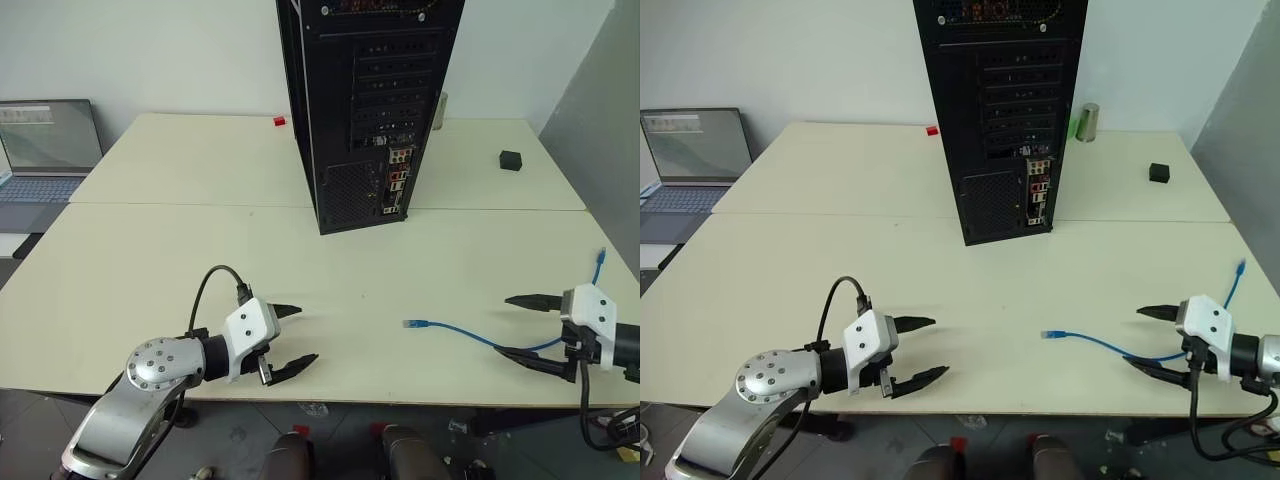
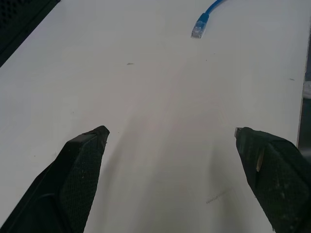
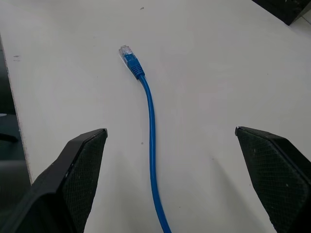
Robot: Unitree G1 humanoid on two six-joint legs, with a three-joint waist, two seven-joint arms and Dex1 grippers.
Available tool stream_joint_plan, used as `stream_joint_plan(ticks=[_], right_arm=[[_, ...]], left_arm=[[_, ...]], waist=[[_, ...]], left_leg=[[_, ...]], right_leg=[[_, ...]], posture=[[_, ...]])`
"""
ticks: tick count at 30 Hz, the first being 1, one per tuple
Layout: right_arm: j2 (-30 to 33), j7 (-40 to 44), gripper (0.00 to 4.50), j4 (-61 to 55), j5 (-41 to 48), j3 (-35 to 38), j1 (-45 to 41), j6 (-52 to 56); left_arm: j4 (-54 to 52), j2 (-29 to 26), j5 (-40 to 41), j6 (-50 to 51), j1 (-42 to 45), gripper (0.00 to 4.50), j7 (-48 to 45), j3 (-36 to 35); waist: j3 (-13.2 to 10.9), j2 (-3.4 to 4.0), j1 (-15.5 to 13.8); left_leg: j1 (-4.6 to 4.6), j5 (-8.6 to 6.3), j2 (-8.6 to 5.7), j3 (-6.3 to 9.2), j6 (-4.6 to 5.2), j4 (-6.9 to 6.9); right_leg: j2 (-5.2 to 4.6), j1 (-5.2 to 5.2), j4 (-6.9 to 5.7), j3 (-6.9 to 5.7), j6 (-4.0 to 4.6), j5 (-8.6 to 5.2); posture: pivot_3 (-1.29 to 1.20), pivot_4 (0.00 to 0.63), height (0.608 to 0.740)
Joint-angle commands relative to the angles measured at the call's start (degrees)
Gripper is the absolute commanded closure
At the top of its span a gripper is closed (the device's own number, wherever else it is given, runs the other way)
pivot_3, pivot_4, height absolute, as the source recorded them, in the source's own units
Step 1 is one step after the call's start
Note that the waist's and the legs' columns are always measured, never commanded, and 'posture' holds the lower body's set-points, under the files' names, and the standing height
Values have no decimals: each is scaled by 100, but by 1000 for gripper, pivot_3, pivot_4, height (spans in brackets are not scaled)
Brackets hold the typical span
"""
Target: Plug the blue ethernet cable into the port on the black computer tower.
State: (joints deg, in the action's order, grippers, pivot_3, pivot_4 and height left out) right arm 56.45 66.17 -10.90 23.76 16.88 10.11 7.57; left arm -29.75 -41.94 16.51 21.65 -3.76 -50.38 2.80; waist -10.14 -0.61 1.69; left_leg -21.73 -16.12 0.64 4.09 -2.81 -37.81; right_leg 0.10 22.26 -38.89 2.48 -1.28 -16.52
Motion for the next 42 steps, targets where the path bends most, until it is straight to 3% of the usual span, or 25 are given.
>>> stream_joint_plan(ticks=[1,12,16,25,30,38,42], right_arm=[[68,33,0,-125,4,205,-3,15],[32,-44,0,-273,-67,102,11,79],[-136,-329,0,-549,-169,-295,-174,326],[-503,-453,0,-607,-305,-1177,-828,643],[-825,-239,0,175,-660,-1872,-1564,392],[-1061,61,0,1287,-940,-2309,-2181,144],[-1190,62,968,1385,-958,-2323,-2276,85]], left_arm=[[-131,-38,184,-123,63,45,-82,-199],[-146,-121,-326,-216,93,45,113,108],[-209,-137,-585,-396,-53,45,64,424],[-653,-231,-372,-250,-299,45,-192,587],[-750,-191,-168,-92,-199,45,-240,560],[-729,-129,-84,18,-175,45,-170,516],[-697,-113,-80,20,-216,0,-115,534]], waist=[[0,0,0],[0,0,1],[0,0,7],[-7,-11,-2],[-14,-21,8],[-19,-26,-5],[-20,-25,-3]], left_leg=[[0,0,0,0,0,0],[1,0,-1,0,0,-1],[2,0,0,0,0,-1],[1,0,0,2,0,-4],[5,0,2,2,0,-4],[3,0,-4,3,0,-6],[3,0,-1,6,0,-5]], right_leg=[[0,0,0,0,0,0],[0,-1,-1,0,0,0],[0,-1,-2,1,0,0],[-3,-1,-4,0,0,1],[-3,-1,-5,-1,1,1],[-5,-1,-6,-4,26,15],[-5,-1,-7,-5,27,16]], posture=[[0,150,740],[0,150,740],[0,150,740],[0,150,740],[0,150,740],[0,150,740],[0,150,740]])
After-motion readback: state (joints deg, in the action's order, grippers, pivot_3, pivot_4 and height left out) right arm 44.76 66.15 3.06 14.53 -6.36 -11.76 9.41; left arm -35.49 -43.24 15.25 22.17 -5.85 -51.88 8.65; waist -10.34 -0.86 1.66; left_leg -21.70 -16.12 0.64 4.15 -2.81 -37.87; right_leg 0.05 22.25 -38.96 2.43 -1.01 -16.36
